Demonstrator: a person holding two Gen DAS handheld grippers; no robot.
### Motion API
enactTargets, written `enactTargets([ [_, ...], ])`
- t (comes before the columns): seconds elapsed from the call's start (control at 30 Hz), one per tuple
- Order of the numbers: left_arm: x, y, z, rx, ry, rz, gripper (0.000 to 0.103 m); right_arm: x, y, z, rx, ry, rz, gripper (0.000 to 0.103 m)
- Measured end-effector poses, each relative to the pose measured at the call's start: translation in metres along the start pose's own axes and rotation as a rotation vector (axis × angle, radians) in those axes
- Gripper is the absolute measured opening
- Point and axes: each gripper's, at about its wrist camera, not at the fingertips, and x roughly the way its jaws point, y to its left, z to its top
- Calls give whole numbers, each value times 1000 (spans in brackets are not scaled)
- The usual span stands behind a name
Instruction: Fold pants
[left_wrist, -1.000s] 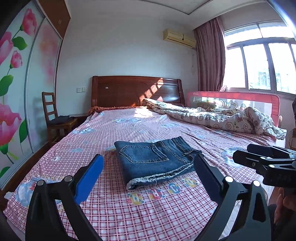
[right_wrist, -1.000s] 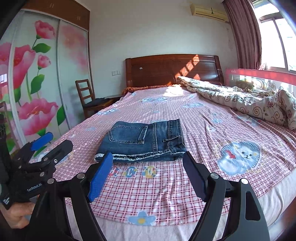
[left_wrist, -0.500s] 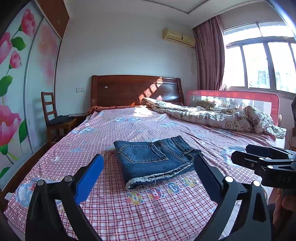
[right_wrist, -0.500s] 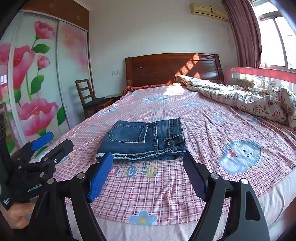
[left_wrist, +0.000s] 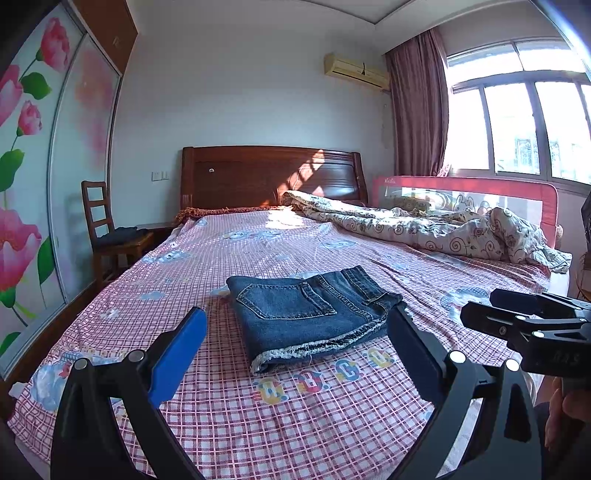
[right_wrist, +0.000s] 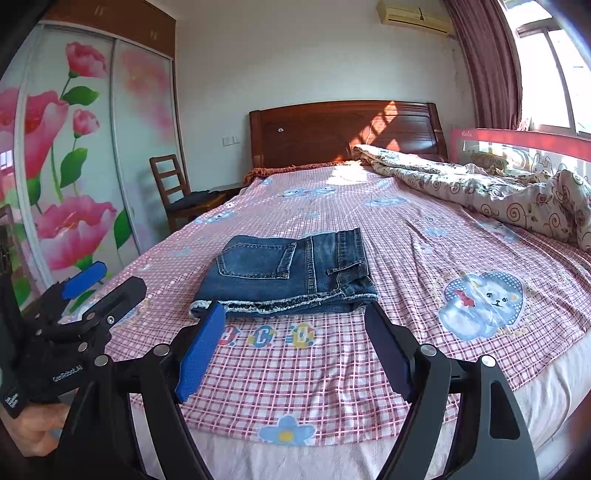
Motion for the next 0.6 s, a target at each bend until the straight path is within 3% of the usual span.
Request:
enactTargets([
  [0.6, 1, 0, -1, 4, 10, -1, 99, 0, 0, 1, 9, 3, 3, 77],
])
